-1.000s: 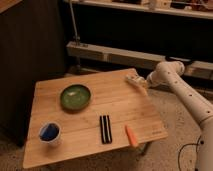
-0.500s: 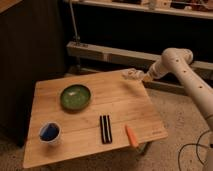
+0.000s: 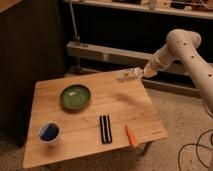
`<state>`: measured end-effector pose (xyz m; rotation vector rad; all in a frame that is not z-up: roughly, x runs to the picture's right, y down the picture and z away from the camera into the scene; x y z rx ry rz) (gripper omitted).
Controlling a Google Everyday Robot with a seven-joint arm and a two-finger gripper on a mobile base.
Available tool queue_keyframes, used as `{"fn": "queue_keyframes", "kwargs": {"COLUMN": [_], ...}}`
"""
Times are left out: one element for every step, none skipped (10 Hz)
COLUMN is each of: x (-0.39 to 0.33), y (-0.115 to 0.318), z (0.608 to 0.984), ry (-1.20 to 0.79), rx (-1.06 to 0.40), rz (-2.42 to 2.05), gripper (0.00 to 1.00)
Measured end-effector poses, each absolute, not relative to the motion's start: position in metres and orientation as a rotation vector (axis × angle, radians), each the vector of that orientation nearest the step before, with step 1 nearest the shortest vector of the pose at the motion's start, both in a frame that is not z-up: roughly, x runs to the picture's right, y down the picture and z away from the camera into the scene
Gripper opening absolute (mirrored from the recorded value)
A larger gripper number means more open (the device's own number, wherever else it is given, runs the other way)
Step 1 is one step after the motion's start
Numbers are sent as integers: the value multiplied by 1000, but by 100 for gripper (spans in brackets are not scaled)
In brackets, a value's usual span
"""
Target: Stand the bottle upright
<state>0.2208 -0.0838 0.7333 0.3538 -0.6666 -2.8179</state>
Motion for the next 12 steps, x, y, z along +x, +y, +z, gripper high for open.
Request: {"fn": "queue_keyframes", "kwargs": {"x": [211,206,205,201,198,199,200,200,202,203,206,208], "y": [-79,-73,-64,-60,-52,-47,-42,-39,-35,-33,-31,-29], "z": [726,723,729,735,748,755,759,765,769,772,774,775], "ry": [-695,-705,-718,-720,-714,-699,-683,-660,-634,-622,-612,-618], "rx": [357,346,303,284,232,185,139,90,23,-7,-39,-63], "rz": [-2859,-2884,-2919,-2938,-2977,-3003,-3026,-3062,-3099,-3122,-3145,-3166], "gripper": [2,2,2,2,2,2,2,2,2,2,2,2]}}
